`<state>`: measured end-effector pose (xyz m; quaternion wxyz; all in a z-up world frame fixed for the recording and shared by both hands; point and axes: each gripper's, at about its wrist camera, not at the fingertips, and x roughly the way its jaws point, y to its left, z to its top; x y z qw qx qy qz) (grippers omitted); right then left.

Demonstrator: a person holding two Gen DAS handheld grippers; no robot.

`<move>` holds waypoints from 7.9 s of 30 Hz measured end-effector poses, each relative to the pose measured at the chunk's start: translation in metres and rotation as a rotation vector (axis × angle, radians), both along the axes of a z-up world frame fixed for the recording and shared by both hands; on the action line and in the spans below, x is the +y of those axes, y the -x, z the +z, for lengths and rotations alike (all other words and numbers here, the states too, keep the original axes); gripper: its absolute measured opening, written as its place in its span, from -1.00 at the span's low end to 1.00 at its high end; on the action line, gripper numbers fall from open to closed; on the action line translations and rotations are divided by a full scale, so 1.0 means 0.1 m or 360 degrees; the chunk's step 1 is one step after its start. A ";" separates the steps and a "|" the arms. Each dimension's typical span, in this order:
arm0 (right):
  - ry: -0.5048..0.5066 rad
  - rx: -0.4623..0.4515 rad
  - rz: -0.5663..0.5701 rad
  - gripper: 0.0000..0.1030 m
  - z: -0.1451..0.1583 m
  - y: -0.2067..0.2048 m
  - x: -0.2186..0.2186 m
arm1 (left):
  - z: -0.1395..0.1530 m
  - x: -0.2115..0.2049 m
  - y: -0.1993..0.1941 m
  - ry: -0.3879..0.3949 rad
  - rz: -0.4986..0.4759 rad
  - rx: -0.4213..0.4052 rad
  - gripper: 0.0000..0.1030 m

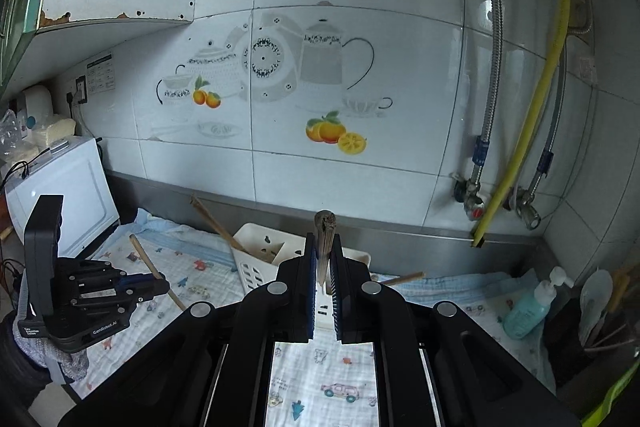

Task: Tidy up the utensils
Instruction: 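Lift both held chopsticks and carry them above the white holder, then lower the chopsticks into the holder and open the right and left tools, then return to the last chopsticks and close the left tool on one while the right tool grasps the other, then lift both held chopsticks and carry them above the white holder, then lower the chopsticks into the holder and open both tools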

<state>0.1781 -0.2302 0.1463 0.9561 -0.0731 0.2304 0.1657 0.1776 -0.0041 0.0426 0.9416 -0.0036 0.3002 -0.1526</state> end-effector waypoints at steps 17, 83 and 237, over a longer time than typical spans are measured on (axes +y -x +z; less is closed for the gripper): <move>0.0076 0.0200 -0.0019 -0.87 -0.22 -0.57 0.06 | 0.94 -0.13 -0.32 0.0079 0.0014 -0.0290 -0.89; 0.0013 0.0135 0.0036 -0.53 -0.97 0.55 0.07 | 0.48 0.03 -0.29 0.0243 0.0149 -0.0148 -0.40; -0.0055 0.0131 -0.0036 -0.87 -0.49 -0.90 -0.04 | 0.72 -0.37 -1.03 0.0010 0.0161 -0.0273 -0.88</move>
